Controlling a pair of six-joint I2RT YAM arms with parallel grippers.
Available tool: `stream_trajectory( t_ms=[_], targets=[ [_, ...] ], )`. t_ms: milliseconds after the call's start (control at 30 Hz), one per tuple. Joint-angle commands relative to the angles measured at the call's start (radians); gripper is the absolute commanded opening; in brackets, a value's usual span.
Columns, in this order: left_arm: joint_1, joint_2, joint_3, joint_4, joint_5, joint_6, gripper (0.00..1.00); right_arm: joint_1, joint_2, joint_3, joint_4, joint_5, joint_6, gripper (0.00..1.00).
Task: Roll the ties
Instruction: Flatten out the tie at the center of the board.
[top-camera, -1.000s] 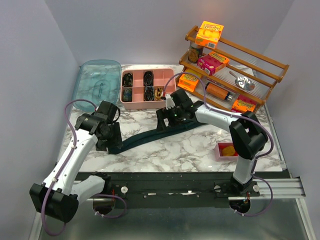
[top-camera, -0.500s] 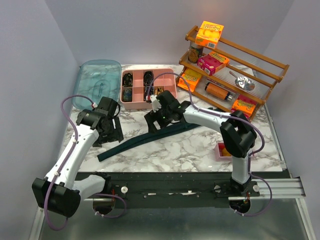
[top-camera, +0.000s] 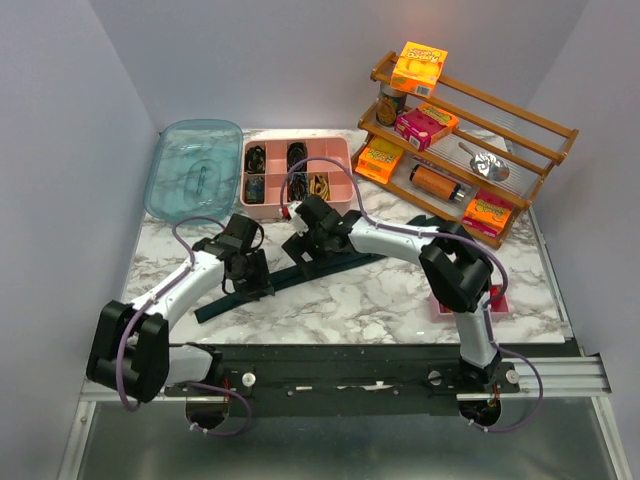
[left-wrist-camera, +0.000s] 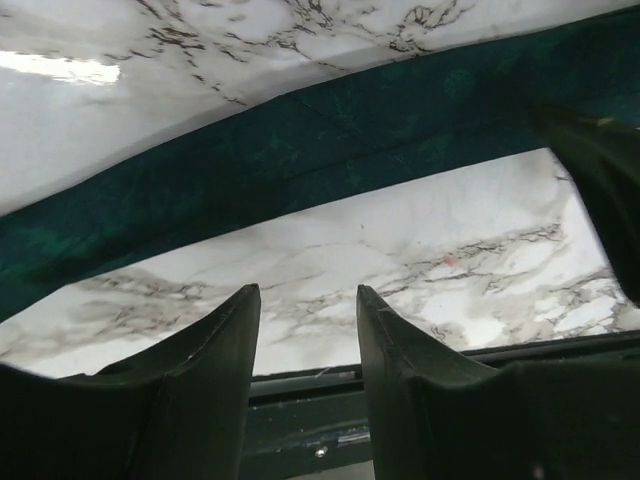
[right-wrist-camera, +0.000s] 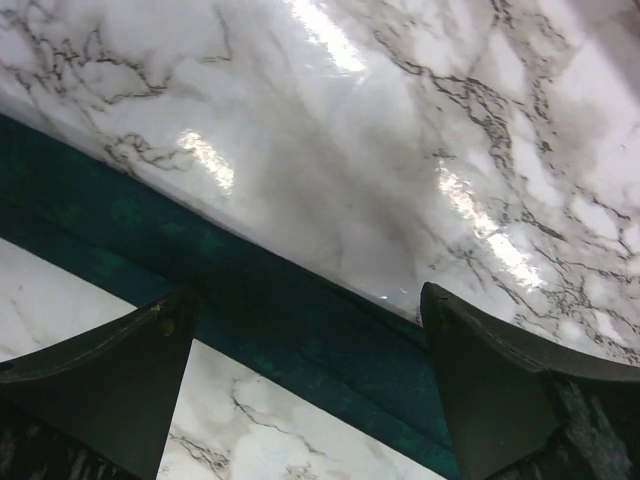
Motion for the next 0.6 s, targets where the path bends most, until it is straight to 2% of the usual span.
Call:
stream_trajectory(
  t_ms=[0, 133, 233, 567],
  targets=[
    [-0.032, 0.053, -0.075, 0.172, 0.067, -0.043, 0.5, -0.049, -0.009, 0.007, -0.019, 0.037, 0.042, 1.0],
    [-0.041, 0.103, -0.107, 0.206, 0.064, -0.048, 0.49, -0.141, 0.0, -0.011, -0.019, -0.04, 0.077, 1.0],
    [-0.041, 0.12, -0.113, 0.201, 0.035, -0.043, 0.49, -0.18, -0.003, -0.038, -0.034, -0.034, 0.079, 1.0],
    [-0.034, 0.22, -0.052, 0.121, -0.088, 0.016, 0.5, -0.214, -0.031, -0.145, -0.123, -0.097, 0.117, 1.0]
  ],
)
